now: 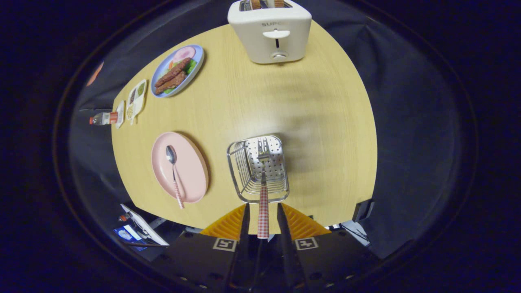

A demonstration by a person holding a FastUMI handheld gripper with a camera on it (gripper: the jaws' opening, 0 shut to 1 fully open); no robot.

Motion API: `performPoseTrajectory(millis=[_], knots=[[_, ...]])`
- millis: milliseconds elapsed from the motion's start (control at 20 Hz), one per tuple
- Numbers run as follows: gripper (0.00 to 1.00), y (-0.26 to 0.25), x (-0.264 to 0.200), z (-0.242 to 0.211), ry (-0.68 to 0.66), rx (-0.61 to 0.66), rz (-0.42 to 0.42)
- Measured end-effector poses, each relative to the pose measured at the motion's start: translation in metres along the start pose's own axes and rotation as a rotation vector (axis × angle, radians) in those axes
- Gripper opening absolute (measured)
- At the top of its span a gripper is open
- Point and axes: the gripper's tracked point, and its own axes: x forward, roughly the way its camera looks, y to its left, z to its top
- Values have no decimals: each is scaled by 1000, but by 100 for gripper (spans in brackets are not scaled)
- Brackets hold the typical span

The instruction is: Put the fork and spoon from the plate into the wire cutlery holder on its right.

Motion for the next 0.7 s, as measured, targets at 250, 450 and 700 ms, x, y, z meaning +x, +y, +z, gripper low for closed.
performPoseTrajectory(millis=[250,450,700], knots=[[71,14,-30,11,-228,-67,41],[80,46,-53,18,-519,-131,118],[88,98,-52,-10,-744,-223,92]])
